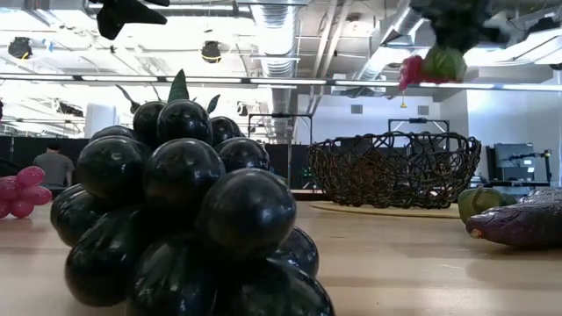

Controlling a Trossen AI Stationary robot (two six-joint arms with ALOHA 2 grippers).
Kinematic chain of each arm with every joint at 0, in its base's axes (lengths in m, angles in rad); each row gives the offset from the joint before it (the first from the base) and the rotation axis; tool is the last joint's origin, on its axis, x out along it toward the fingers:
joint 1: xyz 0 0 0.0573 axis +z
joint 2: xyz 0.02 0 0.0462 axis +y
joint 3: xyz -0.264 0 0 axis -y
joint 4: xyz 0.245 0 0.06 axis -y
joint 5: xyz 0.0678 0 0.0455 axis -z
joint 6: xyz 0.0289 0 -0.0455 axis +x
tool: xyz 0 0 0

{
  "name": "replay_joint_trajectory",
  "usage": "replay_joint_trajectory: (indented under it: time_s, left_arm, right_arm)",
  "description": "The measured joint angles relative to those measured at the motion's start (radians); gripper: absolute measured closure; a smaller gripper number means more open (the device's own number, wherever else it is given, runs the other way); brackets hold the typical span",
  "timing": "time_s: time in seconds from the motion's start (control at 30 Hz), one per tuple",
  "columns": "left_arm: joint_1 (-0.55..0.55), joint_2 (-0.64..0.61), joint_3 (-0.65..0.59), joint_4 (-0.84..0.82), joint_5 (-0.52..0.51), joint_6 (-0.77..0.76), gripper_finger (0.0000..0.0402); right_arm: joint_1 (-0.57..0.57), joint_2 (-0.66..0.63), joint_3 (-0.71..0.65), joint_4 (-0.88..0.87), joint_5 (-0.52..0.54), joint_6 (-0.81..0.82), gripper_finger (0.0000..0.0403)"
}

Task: Build produce basket
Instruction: Put the purple grapes into the black wire basket

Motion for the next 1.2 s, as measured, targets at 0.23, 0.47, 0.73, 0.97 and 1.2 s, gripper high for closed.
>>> replay_joint_trajectory:
  time_s: [0.23,0.47,0.73,0.97,1.2]
  left_arm:
    - [0.0,0.0,0.0,-0.014,0.0,-0.001,0.0246]
    - [0.0,0.0,0.0,-0.031,0.0,-0.003,0.0246]
    - [0.0,0.0,-0.005,-0.031,0.0,-0.003,0.0246]
    - [0.0,0.009,-0.011,-0.035,-0.001,-0.009,0.0246]
    - [0.0,0.011,-0.011,-0.036,-0.005,-0.011,0.0246]
  right_arm:
    - [-0.094,0.008,-0.22,0.284,-0.16,-0.062,0.0387]
    - [-0.198,0.021,-0.324,0.394,-0.264,-0.113,0.0387]
    - [-0.266,0.029,-0.429,0.464,-0.279,-0.116,0.0388]
    - [-0.282,0.094,-0.471,0.513,-0.312,-0.115,0.0388]
    - [-0.28,0.17,-0.476,0.549,-0.318,-0.115,0.0388]
